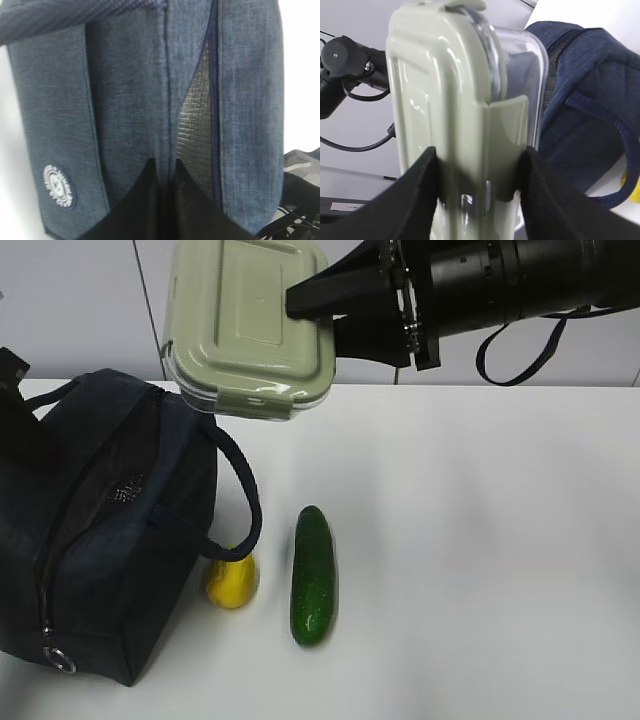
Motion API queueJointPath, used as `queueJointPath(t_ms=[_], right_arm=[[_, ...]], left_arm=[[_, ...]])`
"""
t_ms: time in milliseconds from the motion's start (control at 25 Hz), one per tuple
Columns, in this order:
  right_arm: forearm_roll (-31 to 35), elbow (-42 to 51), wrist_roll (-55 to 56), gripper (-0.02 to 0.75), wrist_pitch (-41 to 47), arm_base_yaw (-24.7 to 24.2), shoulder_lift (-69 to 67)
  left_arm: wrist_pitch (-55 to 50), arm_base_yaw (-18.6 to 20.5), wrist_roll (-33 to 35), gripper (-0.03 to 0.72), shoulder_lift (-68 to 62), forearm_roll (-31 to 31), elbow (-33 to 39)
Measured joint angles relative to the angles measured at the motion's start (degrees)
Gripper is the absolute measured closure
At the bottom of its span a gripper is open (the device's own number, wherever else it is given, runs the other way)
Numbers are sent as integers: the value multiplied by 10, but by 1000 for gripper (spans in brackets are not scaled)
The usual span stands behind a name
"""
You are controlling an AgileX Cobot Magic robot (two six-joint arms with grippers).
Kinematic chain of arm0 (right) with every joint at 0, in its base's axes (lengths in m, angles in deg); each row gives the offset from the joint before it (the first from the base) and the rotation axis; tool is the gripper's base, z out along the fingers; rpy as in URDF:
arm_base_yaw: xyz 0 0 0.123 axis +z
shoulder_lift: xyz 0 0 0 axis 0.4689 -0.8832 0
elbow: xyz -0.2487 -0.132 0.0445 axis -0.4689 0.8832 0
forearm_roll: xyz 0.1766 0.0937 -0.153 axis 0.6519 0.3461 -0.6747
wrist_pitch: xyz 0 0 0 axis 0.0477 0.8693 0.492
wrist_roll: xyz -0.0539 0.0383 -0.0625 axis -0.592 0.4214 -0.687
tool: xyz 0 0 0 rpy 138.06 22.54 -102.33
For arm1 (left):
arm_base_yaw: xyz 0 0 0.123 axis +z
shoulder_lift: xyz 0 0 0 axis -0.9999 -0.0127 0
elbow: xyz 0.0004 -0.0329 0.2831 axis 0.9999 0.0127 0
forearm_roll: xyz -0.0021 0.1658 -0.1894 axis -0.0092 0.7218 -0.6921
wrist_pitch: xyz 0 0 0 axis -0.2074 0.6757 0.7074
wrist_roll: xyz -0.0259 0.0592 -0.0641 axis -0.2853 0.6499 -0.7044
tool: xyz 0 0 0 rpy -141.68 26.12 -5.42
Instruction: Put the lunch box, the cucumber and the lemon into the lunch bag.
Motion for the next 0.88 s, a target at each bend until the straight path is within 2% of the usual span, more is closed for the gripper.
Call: queueJointPath(t_ms=[360,520,720,880], right_arm=[[3,0,0,381,-14,31,0],[31,0,0,381,-40,34,-10],[92,0,0,381,-50,35,-41],[111,0,1,381,-63,44,-58]], left_arm=[[-4,0,32,697,0,-91,0],[-15,0,48,697,0,-126,0],[-16,0,59,697,0,-139,0],[-15,0,62,697,0,-142,0]])
